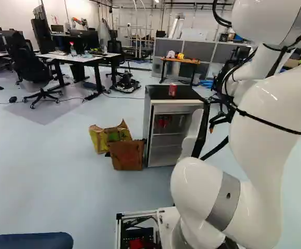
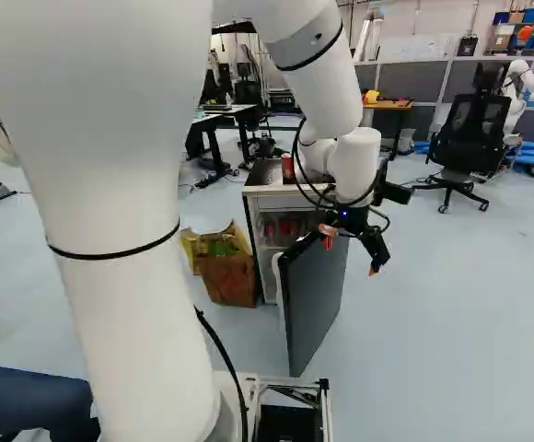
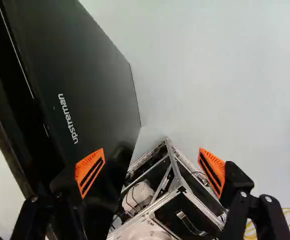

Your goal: Grab a drink from the fridge

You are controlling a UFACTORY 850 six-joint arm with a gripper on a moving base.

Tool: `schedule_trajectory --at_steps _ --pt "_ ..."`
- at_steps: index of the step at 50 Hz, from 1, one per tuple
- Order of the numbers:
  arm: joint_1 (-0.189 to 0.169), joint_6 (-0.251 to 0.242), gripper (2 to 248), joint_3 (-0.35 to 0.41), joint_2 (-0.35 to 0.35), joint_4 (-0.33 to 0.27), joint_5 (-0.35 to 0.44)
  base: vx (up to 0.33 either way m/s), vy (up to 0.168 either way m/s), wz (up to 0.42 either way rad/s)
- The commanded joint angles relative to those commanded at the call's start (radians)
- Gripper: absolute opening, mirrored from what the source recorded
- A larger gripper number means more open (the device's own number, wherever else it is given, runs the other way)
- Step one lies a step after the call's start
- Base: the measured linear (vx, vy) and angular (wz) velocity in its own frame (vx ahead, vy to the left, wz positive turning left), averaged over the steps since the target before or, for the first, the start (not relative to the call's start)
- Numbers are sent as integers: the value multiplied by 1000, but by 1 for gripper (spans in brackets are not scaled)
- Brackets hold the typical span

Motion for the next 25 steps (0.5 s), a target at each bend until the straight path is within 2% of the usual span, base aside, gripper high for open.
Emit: schedule_trajectory --at_steps 25 --pt "109 0 247 46 37 -77 34 0 0 0"
